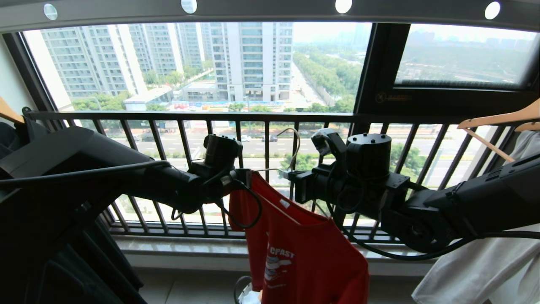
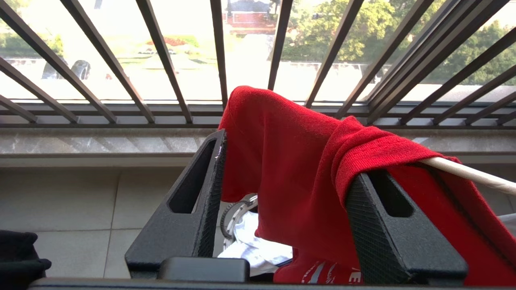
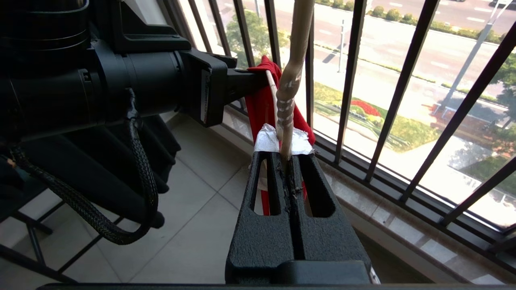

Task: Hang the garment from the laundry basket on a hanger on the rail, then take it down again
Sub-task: Take the clothes off the clothes rack

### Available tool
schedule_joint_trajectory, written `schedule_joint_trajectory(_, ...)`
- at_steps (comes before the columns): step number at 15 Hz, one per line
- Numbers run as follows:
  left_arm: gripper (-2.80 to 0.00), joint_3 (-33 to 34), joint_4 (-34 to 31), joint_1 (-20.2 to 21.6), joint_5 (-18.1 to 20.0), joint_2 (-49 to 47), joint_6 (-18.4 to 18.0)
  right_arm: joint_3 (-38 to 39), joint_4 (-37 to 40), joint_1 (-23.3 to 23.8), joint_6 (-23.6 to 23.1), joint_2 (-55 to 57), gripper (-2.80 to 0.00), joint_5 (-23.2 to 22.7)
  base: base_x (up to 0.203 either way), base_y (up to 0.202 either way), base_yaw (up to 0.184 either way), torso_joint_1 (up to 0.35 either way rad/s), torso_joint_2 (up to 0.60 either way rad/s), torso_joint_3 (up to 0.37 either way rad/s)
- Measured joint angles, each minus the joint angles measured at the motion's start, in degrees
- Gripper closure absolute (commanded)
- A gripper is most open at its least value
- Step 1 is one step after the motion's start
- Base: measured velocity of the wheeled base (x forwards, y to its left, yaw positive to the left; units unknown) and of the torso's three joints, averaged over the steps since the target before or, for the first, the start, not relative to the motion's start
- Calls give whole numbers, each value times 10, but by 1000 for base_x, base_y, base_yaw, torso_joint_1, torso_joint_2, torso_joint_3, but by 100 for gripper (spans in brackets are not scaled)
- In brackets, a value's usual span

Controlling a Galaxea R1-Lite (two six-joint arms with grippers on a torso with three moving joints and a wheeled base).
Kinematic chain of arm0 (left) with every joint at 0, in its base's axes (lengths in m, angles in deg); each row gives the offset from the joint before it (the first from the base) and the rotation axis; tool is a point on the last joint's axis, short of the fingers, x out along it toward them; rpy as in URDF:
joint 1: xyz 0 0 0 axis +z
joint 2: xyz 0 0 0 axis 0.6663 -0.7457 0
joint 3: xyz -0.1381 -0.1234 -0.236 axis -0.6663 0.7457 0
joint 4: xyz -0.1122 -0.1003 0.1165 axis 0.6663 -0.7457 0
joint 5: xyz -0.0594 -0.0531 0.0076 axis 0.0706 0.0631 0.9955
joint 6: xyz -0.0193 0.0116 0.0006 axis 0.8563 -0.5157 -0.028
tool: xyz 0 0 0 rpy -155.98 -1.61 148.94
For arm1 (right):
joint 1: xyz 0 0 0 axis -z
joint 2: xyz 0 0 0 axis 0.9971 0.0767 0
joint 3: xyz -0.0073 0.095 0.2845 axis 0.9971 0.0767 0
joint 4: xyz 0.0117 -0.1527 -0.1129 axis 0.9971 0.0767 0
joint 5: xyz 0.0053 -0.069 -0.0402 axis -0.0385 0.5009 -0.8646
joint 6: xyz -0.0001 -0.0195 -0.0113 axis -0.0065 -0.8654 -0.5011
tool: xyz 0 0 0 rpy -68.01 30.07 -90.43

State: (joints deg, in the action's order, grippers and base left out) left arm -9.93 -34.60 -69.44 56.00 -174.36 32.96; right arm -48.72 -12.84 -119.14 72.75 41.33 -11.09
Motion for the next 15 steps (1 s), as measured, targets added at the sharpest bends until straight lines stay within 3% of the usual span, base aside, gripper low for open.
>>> schedule_joint_trajectory(4,0,-7,0,11,2,3,2,0,-1,1,0,1,0,0,0,0,0,0,0,0)
schedule_joint_trajectory(12,0,-70,-9,76,5,-35,5,1,1,1,1,4,0,2,0,0,0,0,0,0)
schedule_joint_trajectory(15,0,-123,-53,93,10,-62,53,1,1,0,0,5,0,7,0,0,0,0,0,0)
